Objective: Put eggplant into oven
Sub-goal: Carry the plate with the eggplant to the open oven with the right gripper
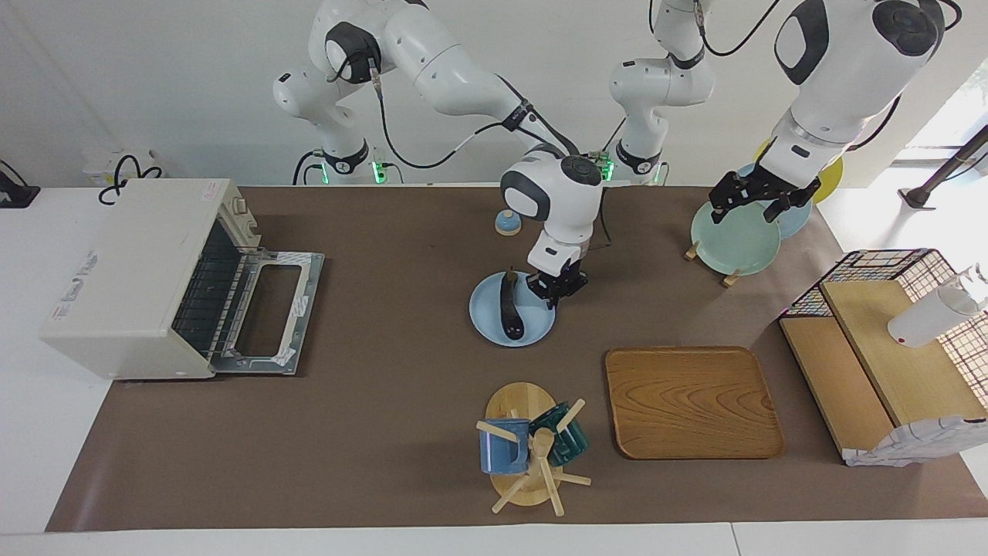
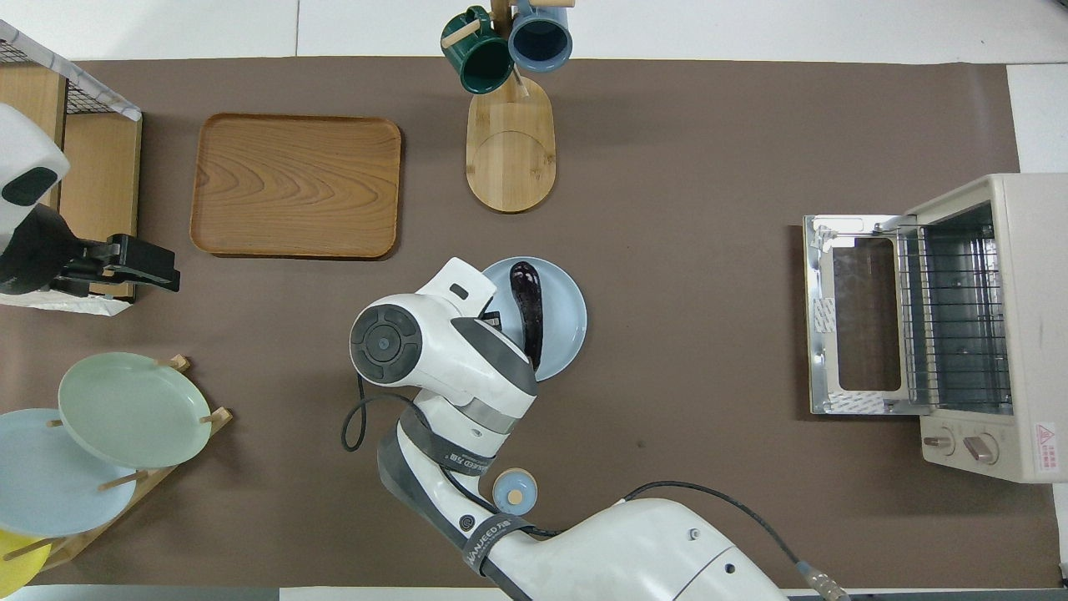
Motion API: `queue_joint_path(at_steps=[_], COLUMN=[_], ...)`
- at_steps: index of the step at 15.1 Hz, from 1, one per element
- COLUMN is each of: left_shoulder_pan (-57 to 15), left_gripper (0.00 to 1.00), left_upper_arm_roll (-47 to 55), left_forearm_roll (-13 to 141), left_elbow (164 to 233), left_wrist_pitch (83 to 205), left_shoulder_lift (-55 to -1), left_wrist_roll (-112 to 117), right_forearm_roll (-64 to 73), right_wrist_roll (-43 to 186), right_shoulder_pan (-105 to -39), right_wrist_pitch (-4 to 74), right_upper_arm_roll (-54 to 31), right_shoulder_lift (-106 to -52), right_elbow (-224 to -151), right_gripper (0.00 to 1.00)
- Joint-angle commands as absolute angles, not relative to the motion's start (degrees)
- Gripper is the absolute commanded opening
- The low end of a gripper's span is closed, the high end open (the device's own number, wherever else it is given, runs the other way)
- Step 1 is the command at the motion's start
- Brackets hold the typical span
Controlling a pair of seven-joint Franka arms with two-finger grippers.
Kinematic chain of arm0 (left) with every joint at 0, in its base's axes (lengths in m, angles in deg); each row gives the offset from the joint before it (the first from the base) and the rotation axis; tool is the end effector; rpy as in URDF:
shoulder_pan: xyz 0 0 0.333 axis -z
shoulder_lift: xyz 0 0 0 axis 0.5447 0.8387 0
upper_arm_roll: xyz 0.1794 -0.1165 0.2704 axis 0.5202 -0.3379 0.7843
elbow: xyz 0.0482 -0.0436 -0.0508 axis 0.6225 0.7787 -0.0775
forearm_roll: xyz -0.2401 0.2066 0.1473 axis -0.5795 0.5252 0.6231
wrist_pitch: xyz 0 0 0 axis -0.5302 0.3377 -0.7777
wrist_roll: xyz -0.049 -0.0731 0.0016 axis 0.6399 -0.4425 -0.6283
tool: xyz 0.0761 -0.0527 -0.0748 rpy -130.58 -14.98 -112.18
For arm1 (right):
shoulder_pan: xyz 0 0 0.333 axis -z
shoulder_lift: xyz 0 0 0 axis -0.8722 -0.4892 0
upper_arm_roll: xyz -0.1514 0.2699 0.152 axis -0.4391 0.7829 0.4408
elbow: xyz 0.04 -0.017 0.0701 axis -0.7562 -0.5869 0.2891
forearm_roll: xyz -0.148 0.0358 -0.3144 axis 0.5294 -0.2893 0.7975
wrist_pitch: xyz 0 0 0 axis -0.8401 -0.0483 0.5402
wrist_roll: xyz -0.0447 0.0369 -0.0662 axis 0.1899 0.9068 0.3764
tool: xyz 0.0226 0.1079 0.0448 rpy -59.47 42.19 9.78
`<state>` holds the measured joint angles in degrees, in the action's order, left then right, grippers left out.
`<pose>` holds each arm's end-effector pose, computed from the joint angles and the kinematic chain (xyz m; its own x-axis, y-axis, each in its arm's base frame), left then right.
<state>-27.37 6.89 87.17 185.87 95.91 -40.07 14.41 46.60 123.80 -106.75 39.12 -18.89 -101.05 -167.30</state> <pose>0.4921 -0.0562 0.6088 0.9957 -0.0395 -0.0840 -0.0365 -0.9986 0.0371 0.4934 0.4937 0.3383 0.9832 0.1351 0.1225 0.1198 -0.9849 0.1252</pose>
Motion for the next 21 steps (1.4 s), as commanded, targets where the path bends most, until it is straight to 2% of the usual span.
queue_joint_path(at_steps=[1,4,7,11,14,17,21], left_shoulder_pan=[-27.29,-27.29,-27.29,-27.29,-27.29,-27.29,-27.29], left_gripper=[1.00,1.00,1.00,1.00,1.00,1.00,1.00], left_upper_arm_roll=[7.00,7.00,7.00,7.00,7.00,7.00,7.00], left_forearm_roll=[88.46,88.46,88.46,88.46,88.46,88.46,88.46], left_elbow=[187.17,187.17,187.17,187.17,187.17,187.17,187.17], left_wrist_pitch=[95.97,95.97,95.97,95.97,95.97,95.97,95.97], left_shoulder_lift=[-41.50,-41.50,-41.59,-41.50,-41.51,-41.50,-41.50], left_wrist_roll=[14.53,14.52,14.44,14.44,14.52,14.53,14.44], right_forearm_roll=[52.05,52.59,52.25,51.45,51.45,51.45,51.98], right_wrist_roll=[122.56,114.04,106.82,101.02,98.38,94.08,89.69], right_shoulder_pan=[-104.06,-101.41,-97.47,-88.94,-84.19,-77.35,-71.63], right_wrist_pitch=[31.37,23.55,15.62,17.18,25.69,27.38,29.39], right_upper_arm_roll=[-18.61,-18.61,-18.53,-18.44,-18.53,-18.61,-18.70], right_shoulder_lift=[-99.80,-95.41,-88.04,-75.83,-67.29,-66.04,-65.34], right_elbow=[-163.56,-163.90,-166.00,-180.64,-195.67,-199.76,-202.40], right_gripper=[0.00,0.00,0.00,0.00,0.00,0.00,0.00])
